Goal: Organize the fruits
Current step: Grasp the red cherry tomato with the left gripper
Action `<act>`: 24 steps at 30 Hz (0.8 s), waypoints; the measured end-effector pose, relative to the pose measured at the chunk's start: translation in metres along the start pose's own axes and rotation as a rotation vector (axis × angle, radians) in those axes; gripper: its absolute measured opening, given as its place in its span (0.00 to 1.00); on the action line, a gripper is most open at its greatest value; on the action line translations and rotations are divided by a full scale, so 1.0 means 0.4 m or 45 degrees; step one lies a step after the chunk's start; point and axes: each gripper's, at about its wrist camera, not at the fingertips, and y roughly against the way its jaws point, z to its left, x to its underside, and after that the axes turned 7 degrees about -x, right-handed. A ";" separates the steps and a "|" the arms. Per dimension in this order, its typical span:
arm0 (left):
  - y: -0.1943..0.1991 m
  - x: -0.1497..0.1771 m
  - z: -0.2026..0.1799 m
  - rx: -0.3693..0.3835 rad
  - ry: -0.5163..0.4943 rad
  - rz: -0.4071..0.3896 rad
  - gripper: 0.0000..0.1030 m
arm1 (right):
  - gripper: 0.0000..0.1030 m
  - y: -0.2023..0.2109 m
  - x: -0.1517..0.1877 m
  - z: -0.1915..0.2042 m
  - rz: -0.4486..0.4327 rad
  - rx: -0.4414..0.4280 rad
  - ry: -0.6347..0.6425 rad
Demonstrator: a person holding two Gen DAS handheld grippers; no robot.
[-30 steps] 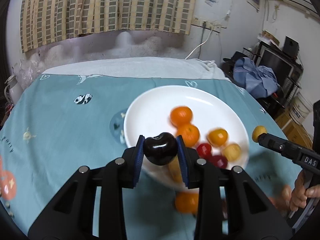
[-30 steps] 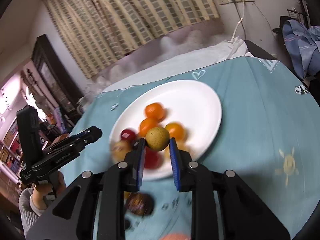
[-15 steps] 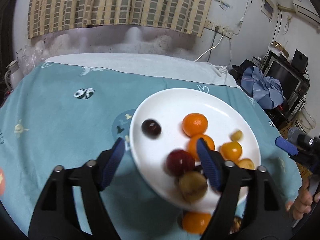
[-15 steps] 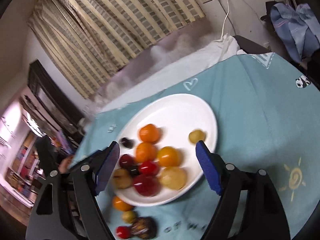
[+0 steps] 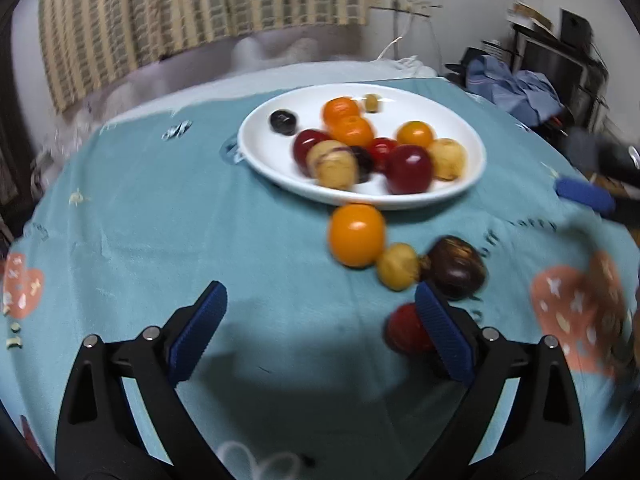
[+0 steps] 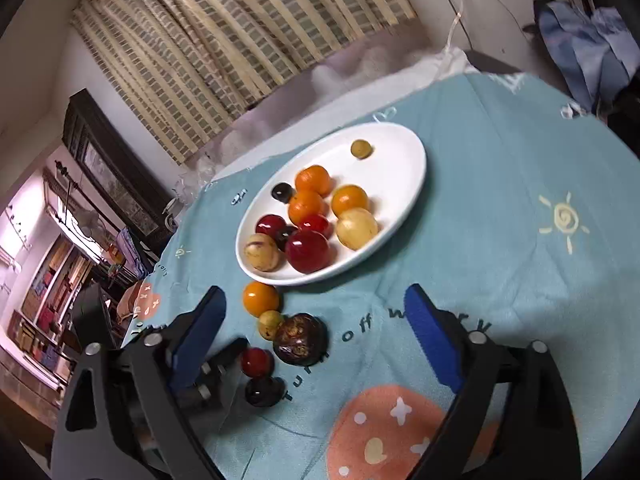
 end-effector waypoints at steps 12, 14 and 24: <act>-0.005 0.008 0.037 0.013 0.023 0.037 0.98 | 0.89 -0.004 -0.005 -0.028 0.026 0.006 -0.053; -0.003 0.018 0.082 0.015 0.098 0.064 0.98 | 0.89 -0.004 -0.006 -0.031 0.026 0.006 -0.062; 0.030 0.057 0.079 0.002 0.037 0.027 0.98 | 0.89 0.001 -0.005 -0.020 0.017 -0.017 -0.041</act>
